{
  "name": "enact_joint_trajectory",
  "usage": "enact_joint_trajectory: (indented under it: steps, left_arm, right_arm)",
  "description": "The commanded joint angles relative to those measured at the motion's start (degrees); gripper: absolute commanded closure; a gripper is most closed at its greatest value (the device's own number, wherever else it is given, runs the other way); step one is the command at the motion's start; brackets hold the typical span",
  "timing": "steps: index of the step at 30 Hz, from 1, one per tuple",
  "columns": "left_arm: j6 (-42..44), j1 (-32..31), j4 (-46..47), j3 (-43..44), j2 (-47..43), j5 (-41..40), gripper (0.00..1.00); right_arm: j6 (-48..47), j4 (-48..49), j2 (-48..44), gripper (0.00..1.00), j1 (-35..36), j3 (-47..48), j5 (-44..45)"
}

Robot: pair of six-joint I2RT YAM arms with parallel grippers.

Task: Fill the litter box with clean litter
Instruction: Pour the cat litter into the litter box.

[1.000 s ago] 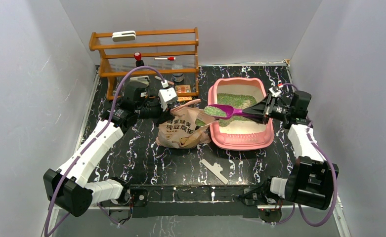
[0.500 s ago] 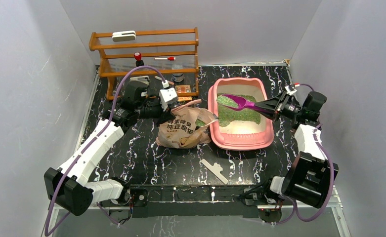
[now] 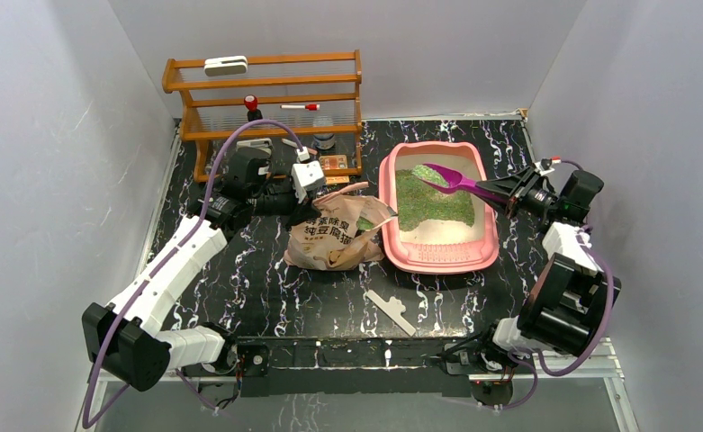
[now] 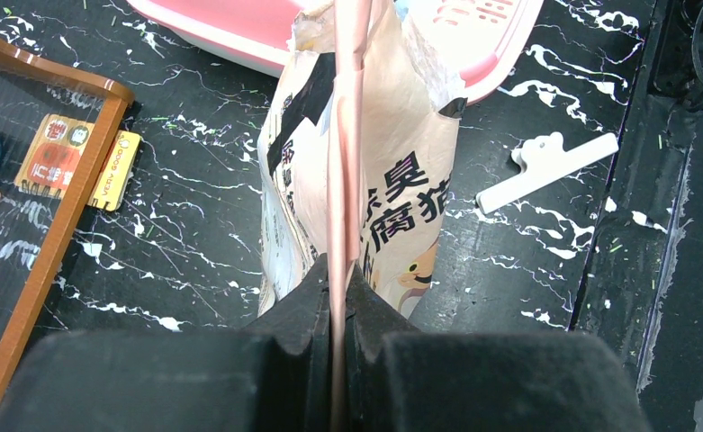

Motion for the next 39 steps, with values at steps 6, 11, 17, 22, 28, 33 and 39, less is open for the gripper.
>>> enact_joint_trajectory:
  steps: [6,11,17,22,28,33,39]
  left_arm:
    - [0.9,-0.15,1.98,2.49,-2.14,4.31,1.0]
    - [0.4,-0.11,1.69,2.71,-2.81,3.12,1.0]
    - [-0.93,-0.11,1.69,2.09,-4.26,2.41,1.0]
    - [-1.75,-0.11,1.59,0.93,-5.64,1.76,1.0]
    - [-2.4,-0.11,1.44,0.34,-6.72,1.36,1.0]
    - [-1.01,-0.11,-0.36,0.92,-7.08,1.14,1.0]
    - [0.49,-0.11,-4.39,1.3,-7.33,0.75,1.0]
  right_arm:
    - [-3.76,-1.17,2.59,1.0,-0.37,5.94,7.92]
    - [-14.67,-13.75,2.42,1.0,-0.16,10.36,13.81]
    - [-23.64,-24.7,-0.07,1.0,1.25,13.23,22.44]
    - [-25.04,-26.17,-2.79,1.0,1.89,12.98,26.42]
    - [-26.18,-28.28,-6.19,1.0,2.09,12.28,28.85]
    - [-26.71,-29.38,-11.79,1.0,2.05,9.17,32.29]
    - [-26.99,-32.81,-18.99,1.0,2.03,5.93,37.14]
